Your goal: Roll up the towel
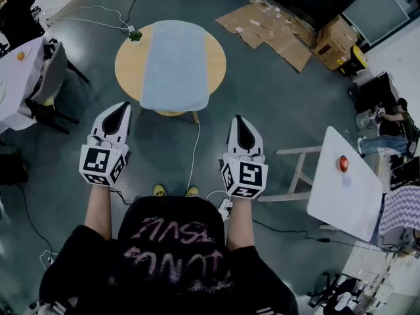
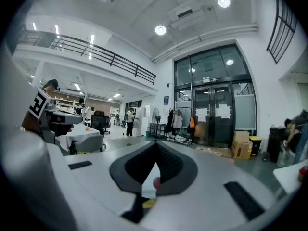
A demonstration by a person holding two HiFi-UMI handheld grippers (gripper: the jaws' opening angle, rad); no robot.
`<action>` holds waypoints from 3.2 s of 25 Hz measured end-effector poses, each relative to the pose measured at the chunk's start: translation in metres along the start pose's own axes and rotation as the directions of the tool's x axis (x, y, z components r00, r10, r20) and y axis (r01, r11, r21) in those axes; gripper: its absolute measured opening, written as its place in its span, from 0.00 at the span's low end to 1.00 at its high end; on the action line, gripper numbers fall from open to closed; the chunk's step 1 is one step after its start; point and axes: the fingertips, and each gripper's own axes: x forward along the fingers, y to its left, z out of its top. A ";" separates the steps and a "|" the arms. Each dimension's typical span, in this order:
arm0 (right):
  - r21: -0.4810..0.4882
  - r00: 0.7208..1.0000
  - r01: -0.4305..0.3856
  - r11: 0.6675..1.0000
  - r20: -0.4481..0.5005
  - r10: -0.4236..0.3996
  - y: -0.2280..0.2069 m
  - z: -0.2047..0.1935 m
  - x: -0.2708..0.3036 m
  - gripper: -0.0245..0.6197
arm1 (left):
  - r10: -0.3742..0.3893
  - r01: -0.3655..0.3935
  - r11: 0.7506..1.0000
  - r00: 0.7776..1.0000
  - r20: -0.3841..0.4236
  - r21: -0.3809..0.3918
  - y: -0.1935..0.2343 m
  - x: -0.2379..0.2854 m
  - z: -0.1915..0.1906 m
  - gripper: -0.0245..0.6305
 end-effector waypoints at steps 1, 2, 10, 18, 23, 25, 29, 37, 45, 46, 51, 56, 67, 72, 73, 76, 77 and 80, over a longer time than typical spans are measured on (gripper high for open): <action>-0.002 1.000 0.002 1.000 0.000 -0.002 0.000 0.000 0.000 0.04 | 0.001 -0.001 1.000 1.000 0.000 0.002 0.000 0.000 0.000 0.05; -0.003 1.000 0.004 1.000 0.001 -0.004 0.000 0.000 0.000 0.04 | 0.002 -0.002 1.000 1.000 -0.001 0.005 0.001 0.000 -0.001 0.05; -0.014 1.000 0.002 1.000 0.004 -0.002 0.001 0.000 0.006 0.04 | 0.001 -0.001 1.000 1.000 -0.003 0.023 0.003 0.002 -0.003 0.05; -0.138 0.999 -0.047 0.989 -0.008 0.046 0.023 0.000 0.013 0.05 | 0.014 -0.011 0.997 0.999 -0.041 0.071 0.009 0.001 -0.010 0.05; -0.190 0.996 -0.083 0.978 -0.035 0.077 0.035 -0.006 0.015 0.09 | -0.038 0.047 0.993 0.996 -0.082 0.110 0.002 0.003 -0.018 0.08; -0.217 0.993 -0.111 0.970 -0.052 0.102 0.042 -0.009 0.015 0.13 | -0.057 0.071 0.989 0.993 -0.104 0.130 0.000 0.005 -0.023 0.11; -0.295 0.986 -0.159 0.942 -0.100 0.135 0.056 -0.014 0.013 0.17 | -0.092 0.119 0.974 0.985 -0.147 0.192 -0.007 0.005 -0.031 0.22; -0.386 0.968 -0.221 0.896 -0.196 0.155 0.076 -0.046 0.010 0.30 | -0.110 0.181 0.939 0.964 -0.240 0.294 -0.008 -0.001 -0.061 0.32; -0.428 0.938 -0.292 0.856 -0.302 0.169 0.081 -0.085 0.026 0.32 | -0.096 0.228 0.903 0.934 -0.345 0.365 -0.008 0.011 -0.097 0.37; -0.430 0.935 -0.299 0.852 -0.311 0.171 0.079 -0.089 0.030 0.32 | -0.096 0.233 0.901 0.930 -0.354 0.366 -0.010 0.015 -0.101 0.37; -0.447 0.918 -0.336 0.829 -0.352 0.182 0.066 -0.116 0.055 0.33 | -0.067 0.247 0.882 0.909 -0.411 0.402 -0.016 0.040 -0.127 0.37; -0.464 0.899 -0.386 0.797 -0.381 0.214 0.051 -0.152 0.083 0.35 | -0.054 0.288 0.854 0.877 -0.478 0.432 -0.026 0.070 -0.163 0.37; -0.525 0.899 -0.401 0.751 -0.381 0.215 0.040 -0.207 0.122 0.40 | 0.044 0.286 0.787 0.857 -0.513 0.546 -0.036 0.110 -0.229 0.38; -0.573 0.901 -0.407 0.712 -0.382 0.207 0.050 -0.247 0.137 0.43 | 0.104 0.276 0.730 0.860 -0.500 0.626 -0.026 0.119 -0.262 0.41; -0.583 0.902 -0.406 0.704 -0.381 0.205 0.053 -0.256 0.139 0.44 | 0.116 0.271 0.719 0.862 -0.494 0.641 -0.024 0.120 -0.269 0.41; -0.607 0.911 -0.388 0.694 -0.369 0.186 0.054 -0.281 0.144 0.45 | 0.140 0.254 0.689 0.872 -0.469 0.678 -0.024 0.123 -0.291 0.45; -0.615 0.914 -0.380 0.691 -0.364 0.179 0.054 -0.290 0.146 0.46 | 0.147 0.248 0.681 0.876 -0.460 0.689 -0.025 0.125 -0.299 0.47; -0.633 0.921 -0.368 0.681 -0.349 0.174 0.059 -0.314 0.154 0.47 | 0.172 0.204 0.665 0.895 -0.413 0.718 -0.024 0.131 -0.322 0.49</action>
